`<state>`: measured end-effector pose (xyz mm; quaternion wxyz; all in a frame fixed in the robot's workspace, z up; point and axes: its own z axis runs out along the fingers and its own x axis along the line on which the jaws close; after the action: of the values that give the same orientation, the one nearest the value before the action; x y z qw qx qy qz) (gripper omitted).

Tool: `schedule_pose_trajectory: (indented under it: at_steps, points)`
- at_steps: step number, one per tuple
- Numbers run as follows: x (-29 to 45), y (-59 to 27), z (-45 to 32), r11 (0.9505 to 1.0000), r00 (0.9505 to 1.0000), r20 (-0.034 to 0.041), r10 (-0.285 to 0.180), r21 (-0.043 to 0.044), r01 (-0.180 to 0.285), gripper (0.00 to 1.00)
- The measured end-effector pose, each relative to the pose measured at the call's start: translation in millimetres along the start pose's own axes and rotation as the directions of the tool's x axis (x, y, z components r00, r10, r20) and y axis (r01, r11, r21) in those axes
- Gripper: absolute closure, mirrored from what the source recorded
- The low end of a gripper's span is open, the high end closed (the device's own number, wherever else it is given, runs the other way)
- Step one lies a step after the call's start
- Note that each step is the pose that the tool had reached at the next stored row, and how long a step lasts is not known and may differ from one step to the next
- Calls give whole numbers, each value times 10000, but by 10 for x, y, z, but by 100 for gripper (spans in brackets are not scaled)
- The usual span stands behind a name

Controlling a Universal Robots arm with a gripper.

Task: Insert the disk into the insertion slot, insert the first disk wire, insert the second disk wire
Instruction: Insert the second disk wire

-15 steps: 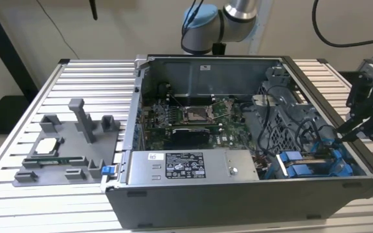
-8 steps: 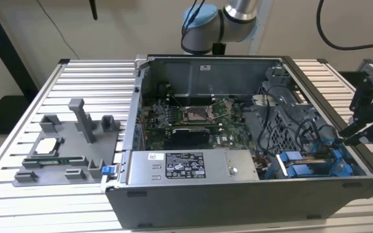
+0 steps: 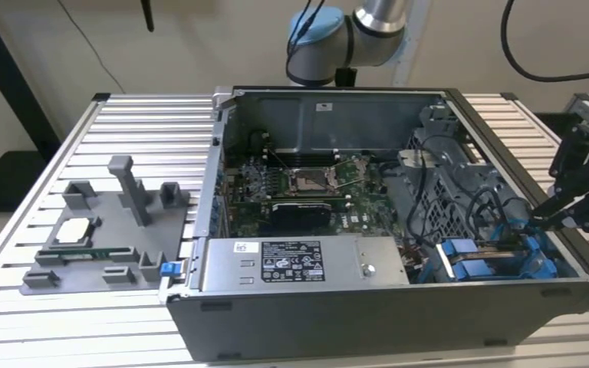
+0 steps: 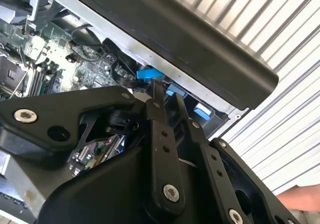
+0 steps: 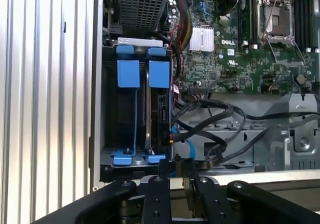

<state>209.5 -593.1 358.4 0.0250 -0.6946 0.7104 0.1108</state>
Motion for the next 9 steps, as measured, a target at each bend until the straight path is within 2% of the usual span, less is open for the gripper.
schedule_pose_trajectory:
  at_steps: [6,9]
  points:
    - [7,-4,28,9999,9997,191,156,6,-156,0]
    - [11,-5,38,9997,9992,331,225,12,-225,0]
